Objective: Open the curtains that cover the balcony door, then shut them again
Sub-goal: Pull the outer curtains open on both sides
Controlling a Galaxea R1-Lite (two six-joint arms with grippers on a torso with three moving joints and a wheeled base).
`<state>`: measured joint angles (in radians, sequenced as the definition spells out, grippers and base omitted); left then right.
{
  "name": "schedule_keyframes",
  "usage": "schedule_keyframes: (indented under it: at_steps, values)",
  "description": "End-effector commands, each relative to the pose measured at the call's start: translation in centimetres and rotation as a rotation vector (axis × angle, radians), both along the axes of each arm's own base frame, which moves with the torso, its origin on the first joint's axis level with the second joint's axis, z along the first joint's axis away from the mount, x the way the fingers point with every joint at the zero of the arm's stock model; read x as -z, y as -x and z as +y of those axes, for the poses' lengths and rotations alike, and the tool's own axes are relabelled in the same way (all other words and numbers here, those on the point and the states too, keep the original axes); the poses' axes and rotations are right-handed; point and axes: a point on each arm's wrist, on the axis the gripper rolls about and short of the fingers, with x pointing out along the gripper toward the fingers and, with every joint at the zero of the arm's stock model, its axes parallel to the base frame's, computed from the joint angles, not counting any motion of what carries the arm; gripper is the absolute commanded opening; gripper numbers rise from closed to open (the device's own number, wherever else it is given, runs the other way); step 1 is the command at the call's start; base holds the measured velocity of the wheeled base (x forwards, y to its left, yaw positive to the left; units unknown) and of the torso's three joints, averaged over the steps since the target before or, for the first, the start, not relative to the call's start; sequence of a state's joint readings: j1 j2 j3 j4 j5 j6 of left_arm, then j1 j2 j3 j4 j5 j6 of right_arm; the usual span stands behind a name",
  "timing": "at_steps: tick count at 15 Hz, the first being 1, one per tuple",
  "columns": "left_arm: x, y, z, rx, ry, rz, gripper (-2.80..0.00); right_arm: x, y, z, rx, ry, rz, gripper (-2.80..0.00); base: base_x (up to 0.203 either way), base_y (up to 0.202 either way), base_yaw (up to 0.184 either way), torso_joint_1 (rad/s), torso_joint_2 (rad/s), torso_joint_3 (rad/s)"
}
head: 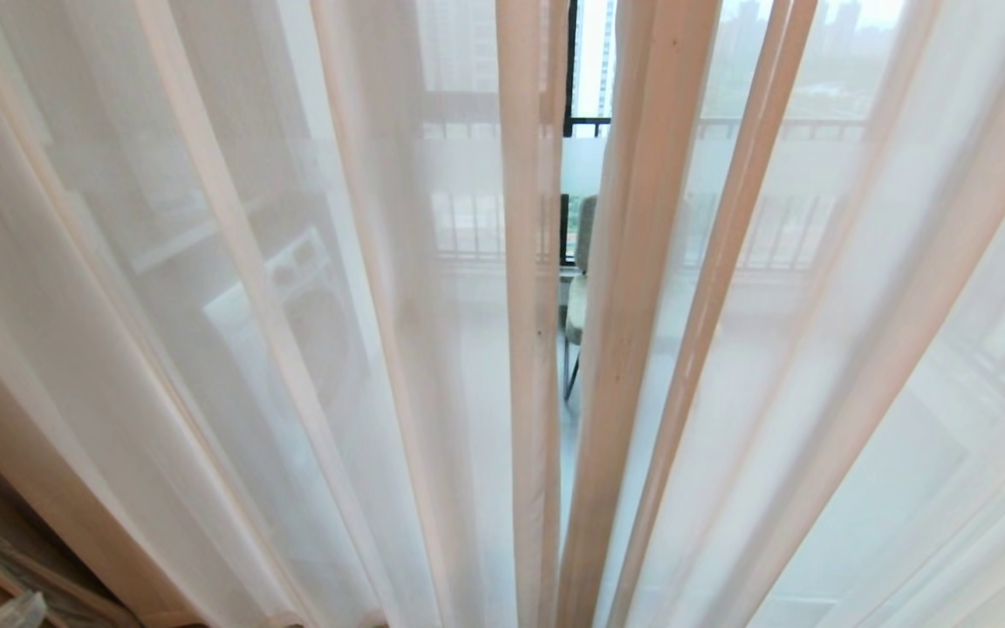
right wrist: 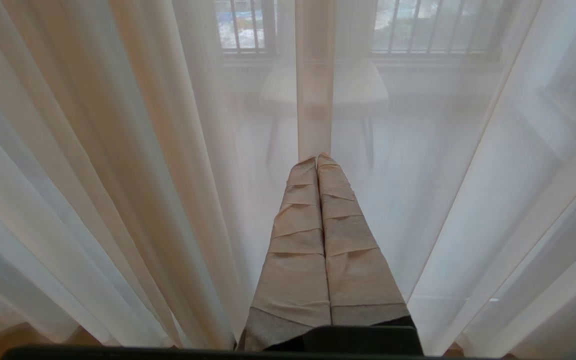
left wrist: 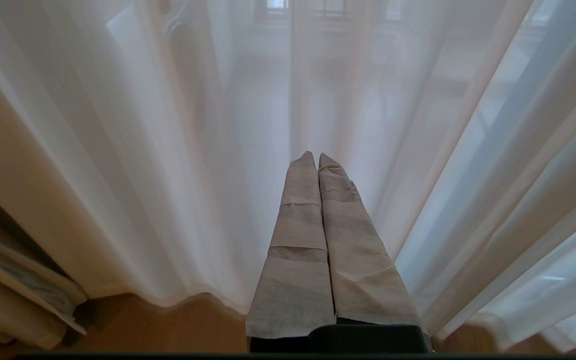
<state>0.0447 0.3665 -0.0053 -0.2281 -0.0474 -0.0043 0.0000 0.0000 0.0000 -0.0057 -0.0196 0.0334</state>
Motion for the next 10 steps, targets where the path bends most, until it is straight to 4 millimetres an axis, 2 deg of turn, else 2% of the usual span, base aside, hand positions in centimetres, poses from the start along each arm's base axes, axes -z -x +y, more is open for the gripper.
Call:
schedule_keyframes:
  at_steps: [1,4,6,10]
  values:
    - [1.3,1.3,-0.1,0.015,-0.054,0.005,-2.80,0.0,0.0,0.0,0.000,0.000,-0.001,-2.80,0.000,0.000,0.000,0.000,0.00,0.000]
    - [2.4,1.8,-0.1,0.023,-0.074,0.076,-2.80,0.0,0.0,0.0,0.000,0.000,0.000,-2.80,0.000,0.000,0.000,0.000,0.00,0.000]
    - [2.4,1.9,0.0,0.012,-0.069,0.063,-2.80,0.0,0.0,0.0,0.000,0.000,-0.001,-2.80,0.000,0.000,0.000,0.000,0.00,0.000]
    - [2.7,3.3,0.0,0.013,-0.052,-0.115,-2.80,0.0,0.0,0.0,0.000,0.000,0.000,-2.80,0.000,0.000,0.000,0.000,0.00,0.000]
